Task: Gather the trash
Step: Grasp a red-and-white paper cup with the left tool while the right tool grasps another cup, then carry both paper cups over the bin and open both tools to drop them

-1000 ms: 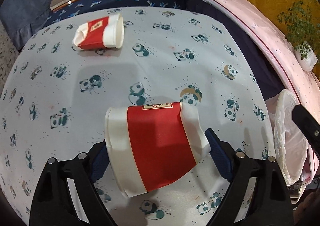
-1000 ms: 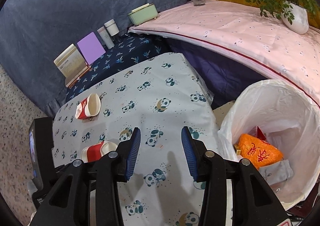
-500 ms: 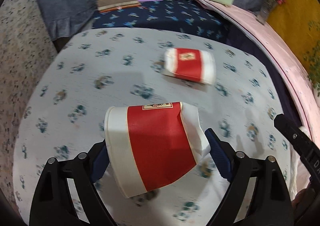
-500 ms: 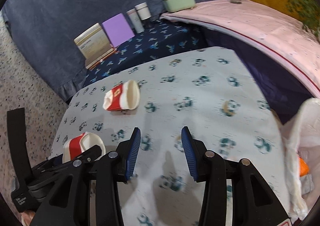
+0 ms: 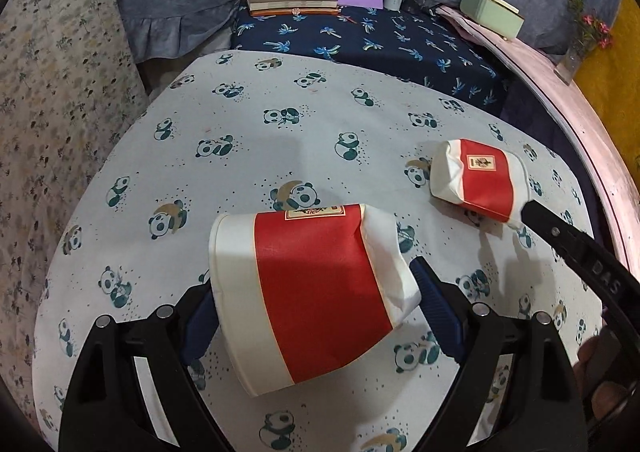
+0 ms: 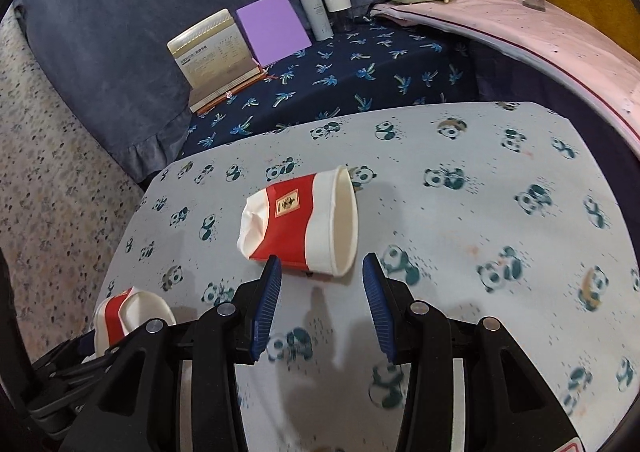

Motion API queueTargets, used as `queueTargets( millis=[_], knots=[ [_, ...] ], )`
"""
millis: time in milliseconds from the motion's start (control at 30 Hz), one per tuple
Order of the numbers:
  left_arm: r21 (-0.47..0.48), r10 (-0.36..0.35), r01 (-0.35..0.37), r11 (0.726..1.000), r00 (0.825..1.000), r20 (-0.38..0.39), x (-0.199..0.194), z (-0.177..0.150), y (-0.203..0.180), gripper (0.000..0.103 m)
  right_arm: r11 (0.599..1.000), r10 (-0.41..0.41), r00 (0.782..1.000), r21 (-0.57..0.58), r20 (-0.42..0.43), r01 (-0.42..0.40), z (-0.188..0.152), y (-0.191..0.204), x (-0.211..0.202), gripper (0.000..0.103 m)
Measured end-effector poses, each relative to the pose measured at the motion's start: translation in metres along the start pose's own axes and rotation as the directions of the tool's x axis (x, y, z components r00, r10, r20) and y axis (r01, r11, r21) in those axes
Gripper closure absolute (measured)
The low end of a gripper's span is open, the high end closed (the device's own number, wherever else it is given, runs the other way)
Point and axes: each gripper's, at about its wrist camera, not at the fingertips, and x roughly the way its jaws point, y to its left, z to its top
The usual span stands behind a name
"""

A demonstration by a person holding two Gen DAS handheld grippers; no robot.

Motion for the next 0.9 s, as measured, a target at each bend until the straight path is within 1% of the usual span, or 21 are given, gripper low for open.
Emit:
queueTargets(
  millis=[167, 233, 300, 367, 500, 667, 900],
  knots=[
    [0.004, -0.011, 0.012, 1.000, 1.000, -0.012, 0.008, 0.000, -0.003, 0.020, 1.000, 0.009, 1.000, 0.005, -0.023, -0.009, 0.007, -0.001, 0.024, 0.062],
    [0.014, -0.012, 0.013, 1.000, 1.000, -0.013, 0.010, -0.001, -0.006, 0.020, 1.000, 0.027, 0.999, 0.002, -0.029, -0.027, 0.006, 0.000, 0.027, 0.071],
    [0.022, -0.014, 0.014, 1.000, 1.000, -0.014, 0.010, -0.001, -0.008, 0.020, 0.999, 0.038, 0.999, -0.014, -0.037, -0.039, 0.004, 0.003, 0.027, 0.092],
    [0.029, -0.017, 0.017, 0.999, 1.000, -0.011, 0.008, -0.002, -0.011, 0.020, 0.999, 0.042, 0.999, -0.022, -0.034, -0.043, 0.001, 0.005, 0.022, 0.099],
    [0.052, -0.027, 0.027, 0.998, 1.000, 0.005, -0.006, -0.006, -0.021, 0.020, 0.999, 0.046, 0.999, -0.015, -0.004, -0.046, -0.006, 0.004, 0.000, 0.100],
    [0.082, -0.054, 0.051, 0.995, 0.998, 0.026, -0.029, -0.014, -0.039, 0.020, 0.999, 0.036, 0.998, 0.017, 0.057, -0.037, -0.016, -0.012, -0.049, 0.100],
    [0.168, -0.116, 0.106, 0.980, 0.992, 0.050, -0.072, -0.040, -0.084, 0.020, 0.996, -0.009, 0.992, 0.084, 0.125, -0.002, -0.039, -0.046, -0.120, 0.100]
  ],
)
